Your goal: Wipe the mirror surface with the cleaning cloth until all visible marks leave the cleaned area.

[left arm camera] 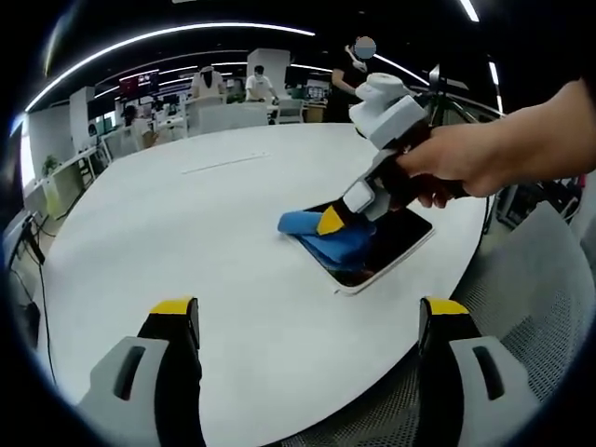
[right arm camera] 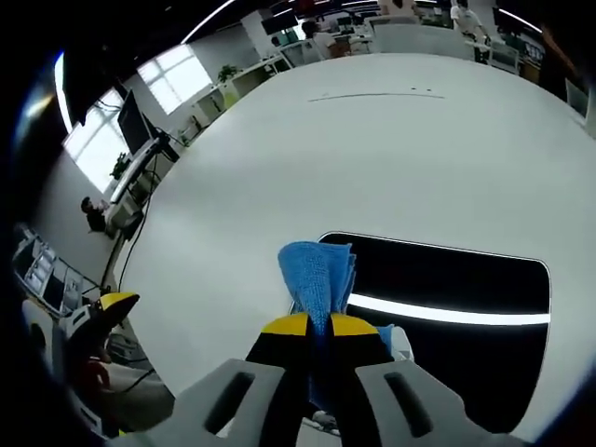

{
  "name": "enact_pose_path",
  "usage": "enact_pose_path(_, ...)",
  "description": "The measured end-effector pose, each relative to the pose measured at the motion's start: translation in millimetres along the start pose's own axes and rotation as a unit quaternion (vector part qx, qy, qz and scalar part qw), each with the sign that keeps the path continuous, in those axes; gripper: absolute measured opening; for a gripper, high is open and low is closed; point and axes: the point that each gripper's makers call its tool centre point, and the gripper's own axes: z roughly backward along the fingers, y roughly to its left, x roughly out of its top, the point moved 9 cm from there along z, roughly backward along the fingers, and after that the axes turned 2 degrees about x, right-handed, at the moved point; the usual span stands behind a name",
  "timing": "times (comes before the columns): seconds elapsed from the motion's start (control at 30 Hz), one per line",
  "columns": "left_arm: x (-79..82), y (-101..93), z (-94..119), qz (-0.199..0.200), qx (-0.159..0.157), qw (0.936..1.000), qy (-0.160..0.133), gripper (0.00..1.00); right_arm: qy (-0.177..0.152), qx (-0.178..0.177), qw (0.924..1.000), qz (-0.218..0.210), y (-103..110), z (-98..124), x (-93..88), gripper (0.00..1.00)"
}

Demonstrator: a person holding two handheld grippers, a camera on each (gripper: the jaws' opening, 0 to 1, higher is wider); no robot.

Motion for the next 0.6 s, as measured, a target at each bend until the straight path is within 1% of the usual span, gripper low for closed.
enact_pose_path(0.23,-0.3,-0.4,0,0.000,-0.001,1.0000,0.000,0.97,-0.002,-0.004,1.0000,-0.007,-7,3,-1.1,0.01)
enact_pose_path(0.43,0.0,-0.6,0,0.002,-0.002,1.0000,-0.002,0.97,0.004,0.000,1.0000,-0.002,-12,9,-7.1,0.01)
enact_pose_path(0.6,-0.4,-0.4,0,0.003,-0.001,1.0000,-0.001,0.97,0.000,-0.004,1.0000,0.000,-19,13,-10.7,0.01)
